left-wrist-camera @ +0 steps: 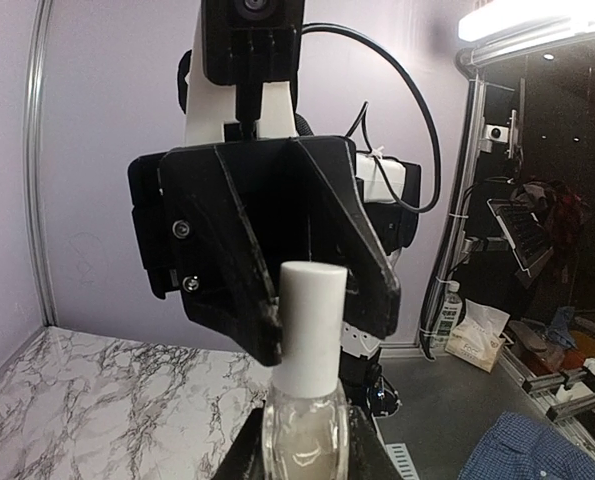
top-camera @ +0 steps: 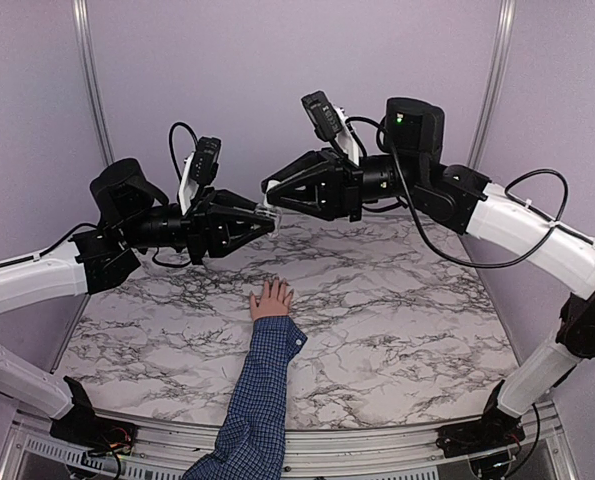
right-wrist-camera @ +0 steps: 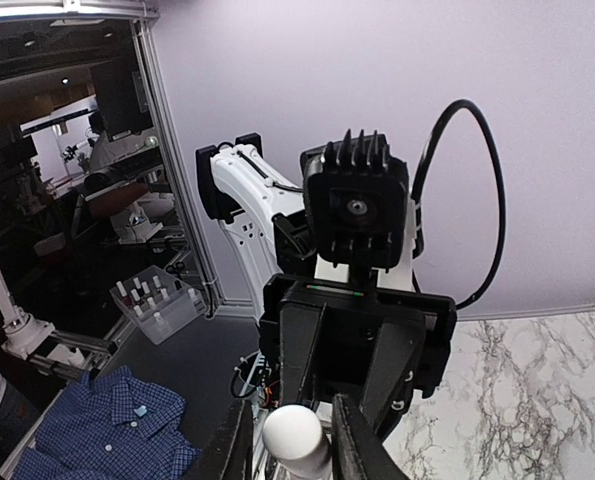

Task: Paint the nails
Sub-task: Screw the nail polish bottle cap onto the nail polish bottle.

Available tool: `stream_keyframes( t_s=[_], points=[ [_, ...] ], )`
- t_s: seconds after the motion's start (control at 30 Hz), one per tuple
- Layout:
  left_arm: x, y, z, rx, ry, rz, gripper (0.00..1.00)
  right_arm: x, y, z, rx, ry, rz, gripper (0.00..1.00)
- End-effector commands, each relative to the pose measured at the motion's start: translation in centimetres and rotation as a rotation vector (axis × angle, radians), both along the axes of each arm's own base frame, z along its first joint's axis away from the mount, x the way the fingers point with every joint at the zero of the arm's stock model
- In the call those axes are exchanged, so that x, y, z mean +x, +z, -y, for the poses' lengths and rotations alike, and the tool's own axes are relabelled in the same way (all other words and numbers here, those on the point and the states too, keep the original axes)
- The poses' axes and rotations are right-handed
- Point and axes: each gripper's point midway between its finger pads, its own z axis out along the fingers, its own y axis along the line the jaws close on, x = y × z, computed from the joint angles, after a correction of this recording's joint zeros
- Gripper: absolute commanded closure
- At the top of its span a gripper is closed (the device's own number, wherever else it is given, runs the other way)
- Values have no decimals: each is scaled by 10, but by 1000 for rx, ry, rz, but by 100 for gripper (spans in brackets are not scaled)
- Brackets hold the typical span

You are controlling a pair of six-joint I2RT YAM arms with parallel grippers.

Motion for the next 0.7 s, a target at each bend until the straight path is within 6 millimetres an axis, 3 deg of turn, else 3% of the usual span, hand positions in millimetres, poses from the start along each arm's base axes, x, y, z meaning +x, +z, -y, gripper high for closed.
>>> stream_keyframes(
  t_s=[0.0,0.1,0.3,0.67],
  points=[
    [1,25,-7,-65,38,62,100,-7,21,3,48,29,27,79],
    [5,27,-10,-76,81,76,100,-9,16,0,35,35,15,87],
    [12,32,-16,-96,159,101,100,-3,7,-4,8,-2,0,92],
    [67,38,-36,-127,532,123,100,44,-21,-25,-92,-247,-74,100]
  ],
)
